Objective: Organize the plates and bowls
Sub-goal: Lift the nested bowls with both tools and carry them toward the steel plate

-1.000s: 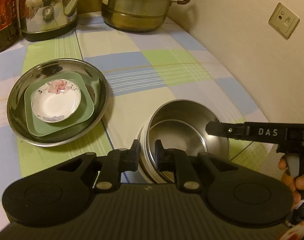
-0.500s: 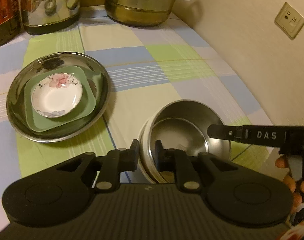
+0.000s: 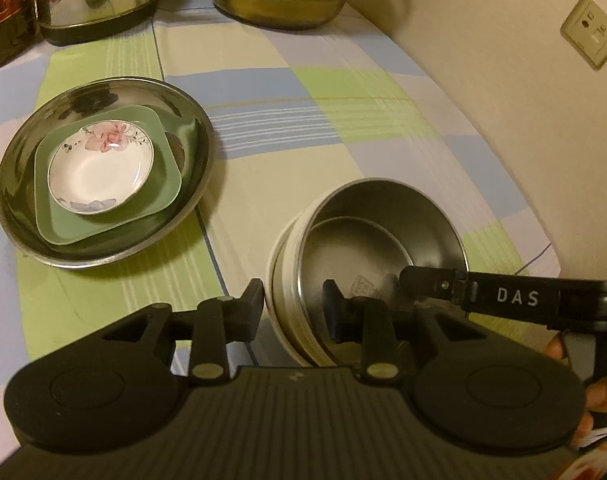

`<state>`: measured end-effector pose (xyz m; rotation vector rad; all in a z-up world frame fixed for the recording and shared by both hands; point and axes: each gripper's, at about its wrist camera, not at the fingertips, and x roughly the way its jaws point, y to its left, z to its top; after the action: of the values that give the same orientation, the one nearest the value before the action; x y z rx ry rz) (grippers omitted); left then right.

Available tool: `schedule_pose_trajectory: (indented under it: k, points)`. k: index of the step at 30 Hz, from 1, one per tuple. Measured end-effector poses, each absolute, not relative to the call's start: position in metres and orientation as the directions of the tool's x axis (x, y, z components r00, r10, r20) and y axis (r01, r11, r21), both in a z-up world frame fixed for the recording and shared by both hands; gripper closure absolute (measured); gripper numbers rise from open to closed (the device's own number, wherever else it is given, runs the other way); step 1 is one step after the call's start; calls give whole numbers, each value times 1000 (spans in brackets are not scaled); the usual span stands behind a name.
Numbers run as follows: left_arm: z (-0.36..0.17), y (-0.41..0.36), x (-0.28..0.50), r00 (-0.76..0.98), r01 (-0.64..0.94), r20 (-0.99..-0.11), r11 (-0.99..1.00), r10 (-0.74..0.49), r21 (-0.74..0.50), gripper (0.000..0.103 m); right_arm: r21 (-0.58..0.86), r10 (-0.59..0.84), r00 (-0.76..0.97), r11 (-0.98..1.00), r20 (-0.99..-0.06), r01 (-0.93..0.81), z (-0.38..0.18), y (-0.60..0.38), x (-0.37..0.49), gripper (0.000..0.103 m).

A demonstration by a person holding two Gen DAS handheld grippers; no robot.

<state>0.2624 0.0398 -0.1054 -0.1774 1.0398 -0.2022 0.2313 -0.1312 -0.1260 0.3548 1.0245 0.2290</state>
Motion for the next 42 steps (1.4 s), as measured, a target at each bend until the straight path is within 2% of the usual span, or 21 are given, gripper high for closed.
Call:
schedule_pose_trajectory:
  k: [1,7,42]
  points:
    - [-106,39,262,491,85,-835,968,-247,-236,76,396,352,500,918,-791,-18,-126,-130,231,78]
    - [-106,38,263,486,100,-839,970,-243,-223,77,350,315,495,937,-810,-24,-123,-123,233,81]
    - [-106,64,319,506,84,-833,974,-225,-212,77,345,317,498,938,-807,-38,-124,-101,296,81]
